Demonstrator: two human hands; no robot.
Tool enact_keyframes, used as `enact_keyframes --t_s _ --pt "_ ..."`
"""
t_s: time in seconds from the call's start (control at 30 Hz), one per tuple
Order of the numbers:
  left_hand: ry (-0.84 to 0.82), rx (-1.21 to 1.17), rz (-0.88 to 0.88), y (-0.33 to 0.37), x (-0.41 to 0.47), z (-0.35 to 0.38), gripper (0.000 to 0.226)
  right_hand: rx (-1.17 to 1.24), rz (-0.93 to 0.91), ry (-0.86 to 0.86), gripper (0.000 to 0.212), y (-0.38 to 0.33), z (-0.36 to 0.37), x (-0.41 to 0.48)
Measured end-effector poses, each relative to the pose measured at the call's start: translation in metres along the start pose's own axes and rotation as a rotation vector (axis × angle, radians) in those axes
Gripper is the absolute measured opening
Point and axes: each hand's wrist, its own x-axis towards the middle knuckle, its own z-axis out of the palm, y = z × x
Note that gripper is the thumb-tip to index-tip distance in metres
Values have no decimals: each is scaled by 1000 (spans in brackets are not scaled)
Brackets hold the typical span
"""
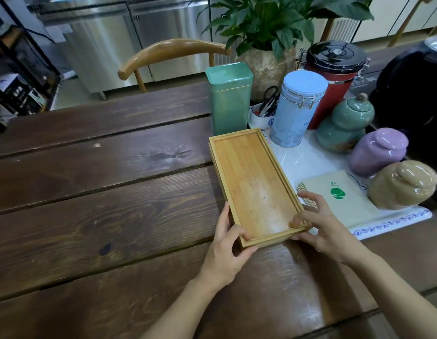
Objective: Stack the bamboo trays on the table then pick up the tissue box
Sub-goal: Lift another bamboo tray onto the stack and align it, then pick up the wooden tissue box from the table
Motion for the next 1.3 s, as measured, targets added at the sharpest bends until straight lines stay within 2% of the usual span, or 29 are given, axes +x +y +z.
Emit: enact_keyframes --t_s 0.1,0.3,0.4,0.5,0.67,0.73,0.8,0.97,1.07,1.17,1.3 --pt "15 1 0 -1 0 2 24 -5 4 16 42 -1 1 -1" --pt "36 2 -37 -1 -4 5 15 -39 11 6 50 -6 0 -4" --pt "9 49 -66 2 -8 1 39 -76 25 -14 54 -16 -5 -9" --pt "-16 83 -91 8 -18 -12 62 -105 19 62 41 -33 -10 -14" --pt "71 177 -122 20 -44 -61 52 -168 -92 139 68 -80 0 -4" --pt "158 197 -145 24 -58 -90 47 -211 -162 124 65 -102 15 4" --pt "260 210 -175 28 -77 -121 45 -206 -189 47 55 -128 35 11" --pt "525 294 -332 31 -142 -193 39 -150 -269 -131 57 -199 101 22" --pt "684 312 -466 23 -193 -227 40 -76 -217 -197 66 -239 146 17" --pt "807 305 -662 6 -248 -245 44 56 -180 -345 65 -273 191 1" --pt "887 225 -861 -22 -314 -241 55 141 -106 -539 74 -296 250 -23"
